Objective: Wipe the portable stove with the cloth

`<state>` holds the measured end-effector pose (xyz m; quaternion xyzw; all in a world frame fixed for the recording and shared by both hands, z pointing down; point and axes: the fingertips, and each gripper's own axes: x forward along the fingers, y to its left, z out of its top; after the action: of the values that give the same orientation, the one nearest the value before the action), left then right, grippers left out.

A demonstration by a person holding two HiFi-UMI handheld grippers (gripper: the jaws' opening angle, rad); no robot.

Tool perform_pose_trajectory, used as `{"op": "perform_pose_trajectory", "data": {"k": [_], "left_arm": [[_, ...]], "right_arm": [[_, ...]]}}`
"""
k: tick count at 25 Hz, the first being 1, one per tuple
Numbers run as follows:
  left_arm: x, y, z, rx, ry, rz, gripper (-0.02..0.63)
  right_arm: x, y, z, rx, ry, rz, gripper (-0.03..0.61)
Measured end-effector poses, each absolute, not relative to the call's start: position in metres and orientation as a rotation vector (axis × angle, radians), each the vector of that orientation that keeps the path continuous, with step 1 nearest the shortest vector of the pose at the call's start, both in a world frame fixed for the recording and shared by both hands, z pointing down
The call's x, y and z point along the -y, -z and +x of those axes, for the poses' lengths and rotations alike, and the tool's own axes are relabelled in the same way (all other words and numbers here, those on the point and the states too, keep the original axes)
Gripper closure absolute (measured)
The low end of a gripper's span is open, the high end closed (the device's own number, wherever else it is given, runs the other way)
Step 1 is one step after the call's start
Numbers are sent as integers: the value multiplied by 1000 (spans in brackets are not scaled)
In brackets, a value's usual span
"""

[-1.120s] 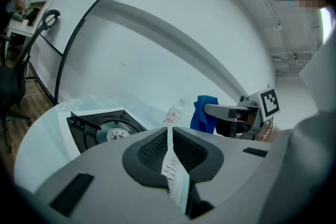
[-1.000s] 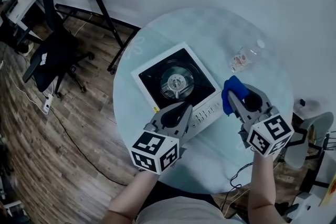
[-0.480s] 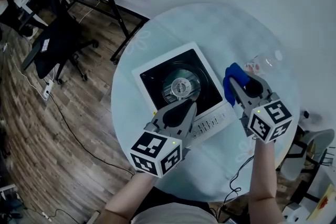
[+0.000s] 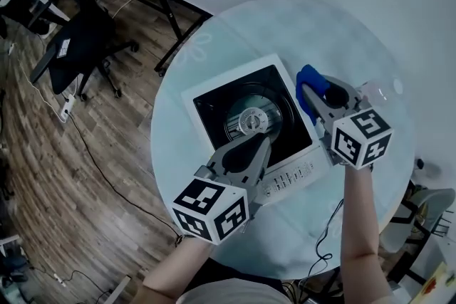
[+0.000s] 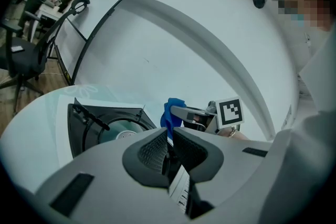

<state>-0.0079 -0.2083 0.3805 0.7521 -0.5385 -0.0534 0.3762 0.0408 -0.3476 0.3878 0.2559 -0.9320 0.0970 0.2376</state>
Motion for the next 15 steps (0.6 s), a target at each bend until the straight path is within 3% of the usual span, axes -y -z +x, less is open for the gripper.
{"op": "perform_pose_trajectory", "data": {"k": [15], "left_arm": [[218, -385, -1, 1319, 179, 1928, 568]], "right_arm": [[392, -431, 3, 2484, -271, 589, 460]]}}
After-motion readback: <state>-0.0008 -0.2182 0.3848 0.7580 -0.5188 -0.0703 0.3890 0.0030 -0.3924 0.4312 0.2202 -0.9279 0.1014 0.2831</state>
